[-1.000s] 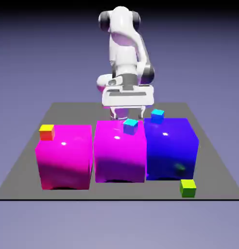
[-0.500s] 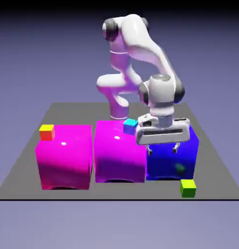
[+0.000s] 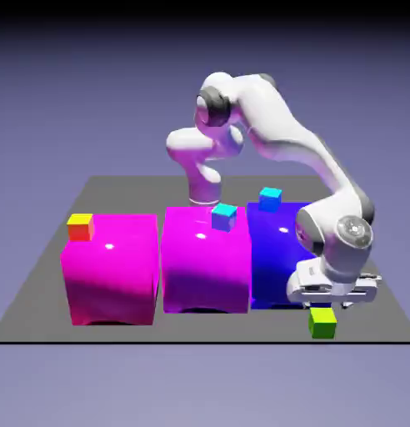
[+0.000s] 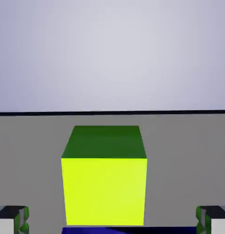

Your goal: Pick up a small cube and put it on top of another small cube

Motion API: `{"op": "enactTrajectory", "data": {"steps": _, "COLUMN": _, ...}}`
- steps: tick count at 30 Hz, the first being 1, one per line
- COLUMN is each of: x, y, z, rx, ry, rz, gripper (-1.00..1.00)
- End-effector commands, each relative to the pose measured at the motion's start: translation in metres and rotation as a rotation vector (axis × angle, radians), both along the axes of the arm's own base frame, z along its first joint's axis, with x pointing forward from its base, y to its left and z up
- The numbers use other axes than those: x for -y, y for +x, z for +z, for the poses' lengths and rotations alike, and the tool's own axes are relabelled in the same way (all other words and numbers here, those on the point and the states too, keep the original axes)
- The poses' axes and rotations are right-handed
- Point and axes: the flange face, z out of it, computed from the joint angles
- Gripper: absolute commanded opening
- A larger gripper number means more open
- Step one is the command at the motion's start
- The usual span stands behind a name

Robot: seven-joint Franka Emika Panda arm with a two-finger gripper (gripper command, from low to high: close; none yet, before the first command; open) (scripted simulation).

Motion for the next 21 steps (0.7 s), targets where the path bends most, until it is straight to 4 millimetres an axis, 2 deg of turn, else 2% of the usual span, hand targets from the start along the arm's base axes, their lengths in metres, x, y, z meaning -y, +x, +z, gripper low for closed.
{"op": "enactTrajectory", "data": {"steps": 1, "x": 0.0, "y": -0.006, "z": -0.021, "rx": 0.0, "ry": 0.0, "rz": 0.0, "gripper": 0.0}}
{"op": "enactTrajectory", "data": {"steps": 2, "x": 0.0, "y": -0.012, "z": -0.042, "rx": 0.0, "ry": 0.0, "rz": 0.0, "gripper": 0.0}}
{"op": "enactTrajectory", "data": {"steps": 3, "x": 0.0, "y": -0.014, "z": -0.045, "rx": 0.0, "ry": 0.0, "rz": 0.0, "gripper": 0.0}}
{"op": "enactTrajectory", "data": {"steps": 4, "x": 0.0, "y": -0.014, "z": -0.045, "rx": 0.0, "ry": 0.0, "rz": 0.0, "gripper": -1.0}}
{"op": "enactTrajectory", "data": {"steps": 5, "x": 0.0, "y": -0.014, "z": -0.045, "rx": 0.0, "ry": 0.0, "rz": 0.0, "gripper": -1.0}}
{"op": "enactTrajectory", "data": {"steps": 8, "x": 0.0, "y": 0.004, "z": 0.017, "rx": 0.0, "ry": 0.0, "rz": 0.0, "gripper": -1.0}}
{"op": "enactTrajectory", "data": {"steps": 14, "x": 0.056, "y": -0.003, "z": 0.096, "rx": 0.009, "ry": -0.018, "rz": 0.012, "gripper": -1.0}}
{"op": "enactTrajectory", "data": {"steps": 21, "x": 0.124, "y": -0.033, "z": 0.176, "rx": 0.011, "ry": -0.031, "rz": 0.01, "gripper": -1.0}}
